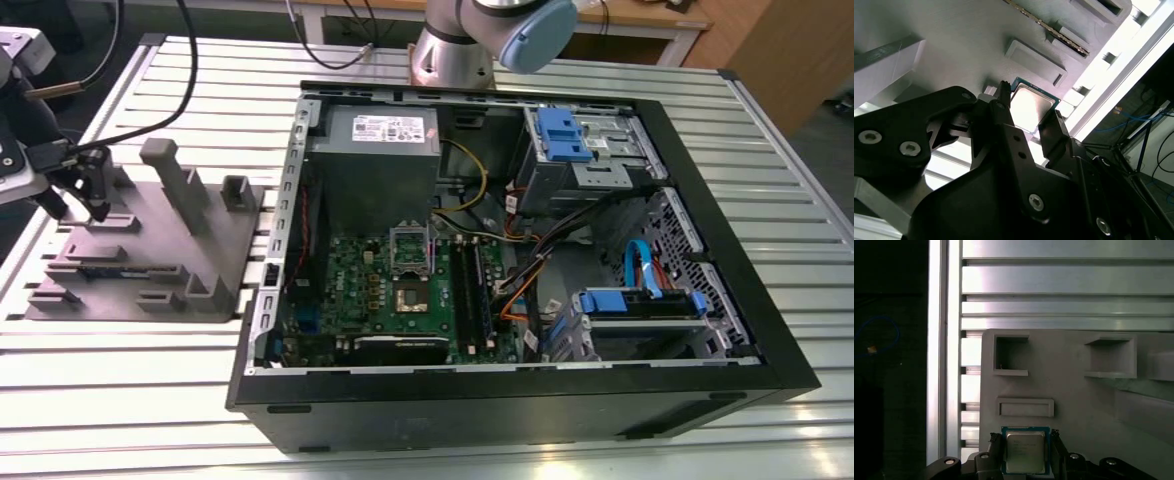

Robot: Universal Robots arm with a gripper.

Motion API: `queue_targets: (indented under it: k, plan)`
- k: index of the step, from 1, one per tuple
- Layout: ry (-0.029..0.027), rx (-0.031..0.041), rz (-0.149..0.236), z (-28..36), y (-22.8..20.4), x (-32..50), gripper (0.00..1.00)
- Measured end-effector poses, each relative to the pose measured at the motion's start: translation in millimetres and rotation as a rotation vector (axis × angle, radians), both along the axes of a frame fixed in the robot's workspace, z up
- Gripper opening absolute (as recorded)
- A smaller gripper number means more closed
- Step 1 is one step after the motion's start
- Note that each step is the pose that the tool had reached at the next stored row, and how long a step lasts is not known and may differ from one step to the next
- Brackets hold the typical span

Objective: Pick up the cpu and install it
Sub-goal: 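Pick up the cpu and move it towards the insertion slot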

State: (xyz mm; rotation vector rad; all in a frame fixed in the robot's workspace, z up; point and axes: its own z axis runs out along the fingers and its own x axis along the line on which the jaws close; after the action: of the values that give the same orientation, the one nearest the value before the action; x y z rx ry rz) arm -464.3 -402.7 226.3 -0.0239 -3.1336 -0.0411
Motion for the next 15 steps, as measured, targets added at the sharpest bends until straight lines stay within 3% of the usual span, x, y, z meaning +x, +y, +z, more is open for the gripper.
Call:
queue_targets:
  k: [15]
  plan:
    - [0.0001, 0.0000, 0.000, 3.3, 0.0, 0.0, 0.47]
